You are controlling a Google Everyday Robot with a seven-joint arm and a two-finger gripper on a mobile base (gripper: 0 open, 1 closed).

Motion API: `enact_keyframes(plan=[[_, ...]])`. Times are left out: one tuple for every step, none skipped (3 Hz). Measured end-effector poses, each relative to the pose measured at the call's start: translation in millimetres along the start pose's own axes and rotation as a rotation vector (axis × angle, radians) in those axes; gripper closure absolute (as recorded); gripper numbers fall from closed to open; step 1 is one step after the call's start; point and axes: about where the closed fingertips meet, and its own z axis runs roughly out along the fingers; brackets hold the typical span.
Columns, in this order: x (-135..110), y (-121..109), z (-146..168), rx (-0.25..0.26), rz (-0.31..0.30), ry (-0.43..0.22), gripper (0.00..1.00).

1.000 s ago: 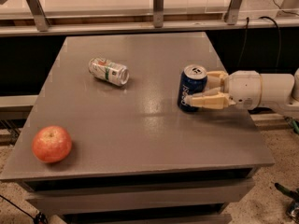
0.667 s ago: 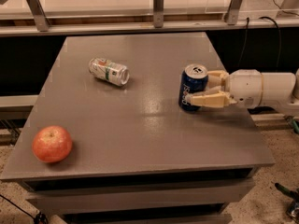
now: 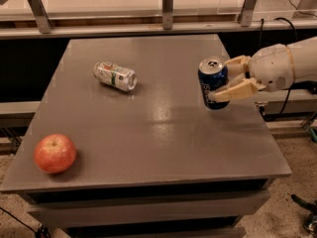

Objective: Knock pepsi can over

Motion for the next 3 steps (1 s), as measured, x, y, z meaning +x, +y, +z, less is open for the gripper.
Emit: enact_keyframes(plan=[[6,2,-12,-0.044,-0.039,0.231,1.00],[7,7,-22,-0.047,-0.089,0.463,1.00],[8,18,-32,-0.007,-0.153,0.645,1.00]])
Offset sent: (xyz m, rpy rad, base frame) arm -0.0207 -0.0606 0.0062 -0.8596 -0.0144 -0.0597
